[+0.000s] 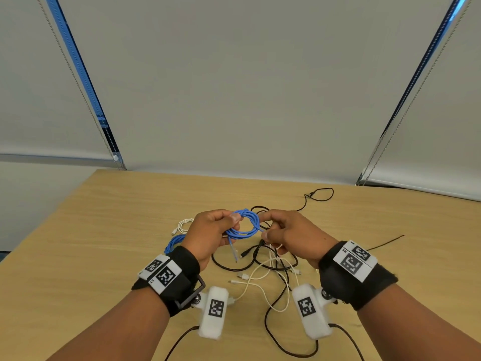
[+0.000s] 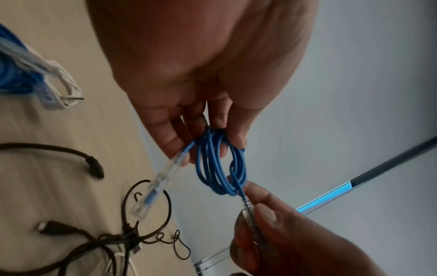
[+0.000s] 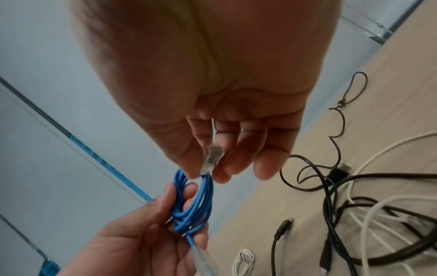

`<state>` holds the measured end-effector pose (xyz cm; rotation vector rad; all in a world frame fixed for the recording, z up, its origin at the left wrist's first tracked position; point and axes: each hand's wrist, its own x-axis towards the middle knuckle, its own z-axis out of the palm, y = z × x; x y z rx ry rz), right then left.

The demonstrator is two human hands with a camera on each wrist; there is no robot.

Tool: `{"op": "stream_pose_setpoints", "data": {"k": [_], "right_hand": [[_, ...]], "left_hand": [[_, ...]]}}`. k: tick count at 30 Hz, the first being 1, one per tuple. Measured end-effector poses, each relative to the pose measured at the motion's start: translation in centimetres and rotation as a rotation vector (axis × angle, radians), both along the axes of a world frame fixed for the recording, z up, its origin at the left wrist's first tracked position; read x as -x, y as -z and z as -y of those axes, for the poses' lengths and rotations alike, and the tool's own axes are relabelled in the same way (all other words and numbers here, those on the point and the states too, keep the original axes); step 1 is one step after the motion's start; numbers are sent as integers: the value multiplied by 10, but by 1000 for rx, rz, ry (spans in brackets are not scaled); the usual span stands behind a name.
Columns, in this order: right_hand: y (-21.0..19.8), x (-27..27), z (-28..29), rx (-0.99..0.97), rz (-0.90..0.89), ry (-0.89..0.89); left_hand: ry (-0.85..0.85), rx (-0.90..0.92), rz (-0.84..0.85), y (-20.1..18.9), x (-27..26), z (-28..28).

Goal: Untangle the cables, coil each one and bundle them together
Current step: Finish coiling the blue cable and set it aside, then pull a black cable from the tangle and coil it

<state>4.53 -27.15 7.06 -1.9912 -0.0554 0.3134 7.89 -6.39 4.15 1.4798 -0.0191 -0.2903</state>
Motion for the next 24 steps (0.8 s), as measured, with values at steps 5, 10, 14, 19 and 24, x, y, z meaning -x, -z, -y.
{"op": "stream_pose_setpoints", "data": {"k": [5,10,14,19,24], "right_hand": [[11,0,-5,-93,25,113],[22,5,-15,-213,-14,139],[33,8,-41,-161,-2,154],[56,3,-52,17,-71,-16],[86,-14,-54,459,15,-117]], "left_hand": [[86,122,-99,0,3,-1],[123,308,-203,4,8,-9],[-42,-59,-15,19,5,-21],[-119,-315,75,43,1,-56],[-268,-617,54,72,-18,-98]]}}
